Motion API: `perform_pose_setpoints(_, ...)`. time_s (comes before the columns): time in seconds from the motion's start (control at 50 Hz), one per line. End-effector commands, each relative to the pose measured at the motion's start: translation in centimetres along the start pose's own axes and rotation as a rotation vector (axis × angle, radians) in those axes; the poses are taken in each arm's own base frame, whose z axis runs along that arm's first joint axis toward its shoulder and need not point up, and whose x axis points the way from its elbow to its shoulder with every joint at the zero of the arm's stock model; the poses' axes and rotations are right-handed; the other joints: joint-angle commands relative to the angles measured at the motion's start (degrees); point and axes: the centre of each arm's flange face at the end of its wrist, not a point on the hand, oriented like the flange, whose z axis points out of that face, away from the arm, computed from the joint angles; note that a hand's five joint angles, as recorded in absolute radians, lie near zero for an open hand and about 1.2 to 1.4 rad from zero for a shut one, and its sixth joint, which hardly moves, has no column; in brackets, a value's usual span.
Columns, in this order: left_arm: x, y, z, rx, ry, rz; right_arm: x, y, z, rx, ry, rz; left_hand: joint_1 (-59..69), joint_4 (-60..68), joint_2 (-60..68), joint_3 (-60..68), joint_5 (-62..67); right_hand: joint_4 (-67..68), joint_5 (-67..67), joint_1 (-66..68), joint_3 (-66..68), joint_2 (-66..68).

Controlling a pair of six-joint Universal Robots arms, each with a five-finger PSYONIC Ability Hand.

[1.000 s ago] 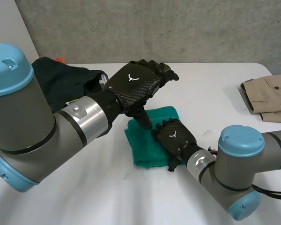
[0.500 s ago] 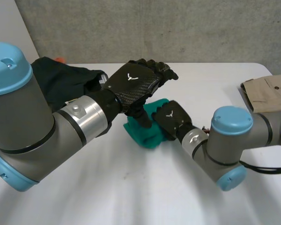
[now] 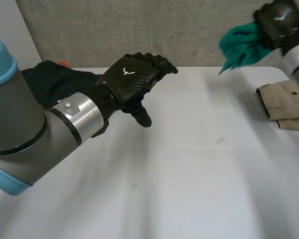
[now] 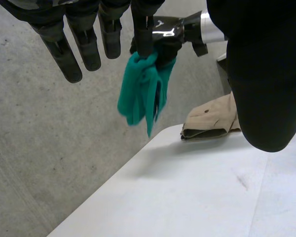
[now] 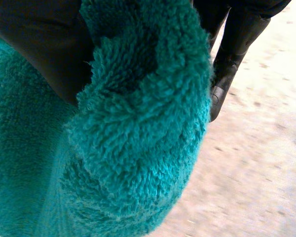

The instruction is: Fold the laundry.

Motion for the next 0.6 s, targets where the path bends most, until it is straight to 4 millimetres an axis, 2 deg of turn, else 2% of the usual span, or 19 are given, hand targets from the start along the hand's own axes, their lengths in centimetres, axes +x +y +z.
perform_pose_setpoints(0.02, 0.1, 0.1, 0.0, -0.004, 0.002, 0.0, 5.1, 6.4, -1.0, -0.02, 0.07, -0.02, -1.55, 0.3, 0.13, -0.62, 0.54, 11.86, 15.54, 26.93, 13.44, 12.76)
perform_pose_setpoints(0.04, 0.1, 0.3, 0.0, -0.008, 0.002, -0.002, 6.0, 8.4, -1.8, -0.041, 0.08, -0.028, -1.55, 0.3, 0.13, -0.62, 0.54, 11.86, 15.54, 26.93, 13.44, 12.76)
perform_pose_setpoints(0.08, 0.1, 0.5, -0.1, -0.014, 0.003, -0.004, 6.4, 10.1, -2.5, -0.059, 0.083, -0.031, -1.55, 0.3, 0.13, -0.62, 0.54, 11.86, 15.54, 26.93, 13.44, 12.76)
perform_pose_setpoints(0.1, 0.2, 0.5, -0.1, -0.013, 0.006, -0.004, 6.9, 12.2, -3.6, -0.085, 0.084, -0.033, -1.55, 0.3, 0.13, -0.62, 0.54, 11.86, 15.54, 26.93, 13.44, 12.76)
perform_pose_setpoints(0.12, 0.2, 0.5, -0.1, -0.014, 0.007, -0.005, 7.1, 13.2, -4.2, -0.099, 0.082, -0.031, -1.55, 0.3, 0.13, -0.62, 0.54, 11.86, 15.54, 26.93, 13.44, 12.76)
perform_pose_setpoints(0.14, 0.2, 0.5, -0.1, -0.014, 0.007, -0.005, 7.2, 14.3, -4.9, -0.114, 0.078, -0.028, -1.55, 0.3, 0.13, -0.62, 0.54, 11.86, 15.54, 26.93, 13.44, 12.76)
perform_pose_setpoints(0.16, 0.3, 0.6, -0.1, -0.016, 0.007, -0.006, 7.3, 16.2, -6.2, -0.144, 0.065, -0.015, -1.55, 0.3, 0.13, -0.62, 0.54, 11.86, 15.54, 26.93, 13.44, 12.76)
perform_pose_setpoints(0.22, 0.3, 0.6, -0.1, -0.016, 0.008, -0.006, 7.0, 18.6, -8.2, -0.185, 0.036, 0.007, -1.54, 0.3, 0.13, -0.62, 0.55, 11.86, 15.54, 26.93, 13.44, 12.76)
perform_pose_setpoints(0.24, 0.3, 0.6, -0.1, -0.016, 0.008, -0.006, 6.6, 19.9, -9.5, -0.207, 0.012, 0.014, -1.55, 0.3, 0.13, -0.62, 0.54, 11.86, 15.54, 26.93, 13.44, 12.76)
perform_pose_setpoints(0.32, 0.3, 0.6, -0.1, -0.017, 0.009, -0.006, 5.6, 21.9, -12.0, -0.234, -0.041, -0.014, -1.55, 0.3, 0.13, -0.62, 0.54, 11.86, 15.54, 26.93, 13.44, 12.76)
perform_pose_setpoints(0.4, 0.3, 0.7, -0.1, -0.019, 0.006, -0.007, 6.4, 22.7, -13.7, -0.252, -0.037, -0.055, -1.55, 0.3, 0.13, -0.62, 0.54, 11.86, 15.54, 26.93, 13.44, 12.76)
perform_pose_setpoints(0.5, 0.3, 0.6, -0.2, -0.016, 0.007, -0.006, 7.3, 21.9, -14.0, -0.262, -0.022, -0.06, -1.55, 0.3, 0.13, -0.62, 0.54, 11.86, 15.54, 26.93, 13.44, 12.76)
perform_pose_setpoints(0.54, 0.3, 0.6, -0.2, -0.016, 0.007, -0.006, 7.6, 21.4, -13.9, -0.265, -0.016, -0.061, -1.55, 0.3, 0.13, -0.62, 0.54, -23.7, -20.02, -8.63, -22.12, -22.81)
perform_pose_setpoints(0.56, 0.3, 0.6, -0.2, -0.016, 0.007, -0.006, 7.7, 20.9, -13.9, -0.272, -0.007, -0.06, -1.55, 0.3, 0.13, -0.62, 0.54, -58.14, -54.46, -43.07, -56.56, -57.24)
perform_pose_setpoints(0.6, 0.3, 0.6, -0.2, -0.016, 0.007, -0.006, 7.9, 20.4, -13.8, -0.279, 0.006, -0.059, -1.55, 0.3, 0.13, -0.62, 0.54, -58.14, -54.46, -43.07, -56.56, -57.24)
